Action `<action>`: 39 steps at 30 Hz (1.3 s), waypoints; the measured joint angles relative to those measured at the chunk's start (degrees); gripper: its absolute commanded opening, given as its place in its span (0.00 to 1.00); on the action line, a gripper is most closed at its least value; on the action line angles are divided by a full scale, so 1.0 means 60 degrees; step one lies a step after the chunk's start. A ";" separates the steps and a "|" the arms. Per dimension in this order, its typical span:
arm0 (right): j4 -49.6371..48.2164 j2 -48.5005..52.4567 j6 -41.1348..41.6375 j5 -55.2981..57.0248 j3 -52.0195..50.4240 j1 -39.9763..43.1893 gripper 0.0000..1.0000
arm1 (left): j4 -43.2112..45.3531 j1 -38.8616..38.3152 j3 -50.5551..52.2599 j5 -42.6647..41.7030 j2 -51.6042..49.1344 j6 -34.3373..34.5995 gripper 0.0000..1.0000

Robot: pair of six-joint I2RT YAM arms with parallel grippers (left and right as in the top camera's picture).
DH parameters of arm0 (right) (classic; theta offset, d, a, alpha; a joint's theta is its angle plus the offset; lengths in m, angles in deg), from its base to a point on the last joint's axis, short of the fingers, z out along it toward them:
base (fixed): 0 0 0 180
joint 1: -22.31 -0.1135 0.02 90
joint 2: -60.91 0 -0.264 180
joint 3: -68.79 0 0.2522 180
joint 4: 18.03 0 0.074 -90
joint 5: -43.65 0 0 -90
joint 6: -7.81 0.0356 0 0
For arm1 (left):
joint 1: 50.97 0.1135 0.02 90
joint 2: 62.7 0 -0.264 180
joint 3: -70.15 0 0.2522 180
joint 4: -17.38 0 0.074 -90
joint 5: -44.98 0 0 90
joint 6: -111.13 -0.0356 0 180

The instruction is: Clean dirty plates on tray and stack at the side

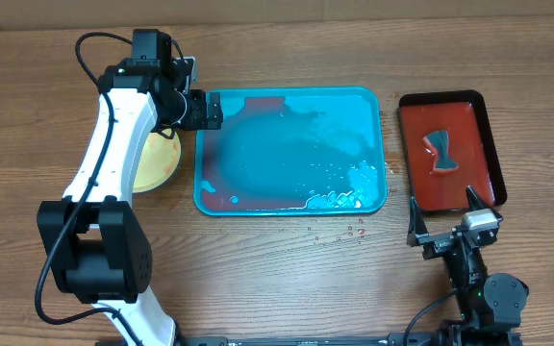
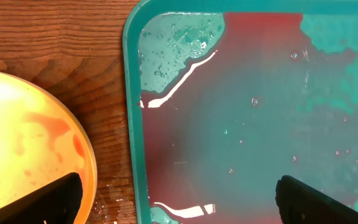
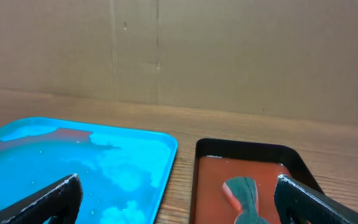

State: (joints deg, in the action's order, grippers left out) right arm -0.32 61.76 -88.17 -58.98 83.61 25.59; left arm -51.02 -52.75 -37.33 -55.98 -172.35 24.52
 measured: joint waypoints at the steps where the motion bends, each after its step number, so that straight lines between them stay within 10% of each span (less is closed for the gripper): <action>1: 0.0000 0.0000 0.0000 0.0000 0.0000 0.0000 1.00 | 0.0000 0.0000 0.0000 0.0000 0.0000 0.0000 1.00; 20: 0.0000 0.0000 -0.0004 0.0000 0.0000 0.0000 1.00 | -0.0004 0.0000 0.0004 0.0000 0.0321 0.0000 1.00; 39: 0.0000 0.0000 0.0000 0.0000 0.0000 -0.0004 1.00 | -0.0907 0.0000 -0.0215 0.0463 0.5941 -0.0109 1.00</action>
State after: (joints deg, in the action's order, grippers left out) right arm -0.32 61.76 -88.17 -58.98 83.61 25.57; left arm -56.46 -52.75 -38.62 -53.21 -136.70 23.87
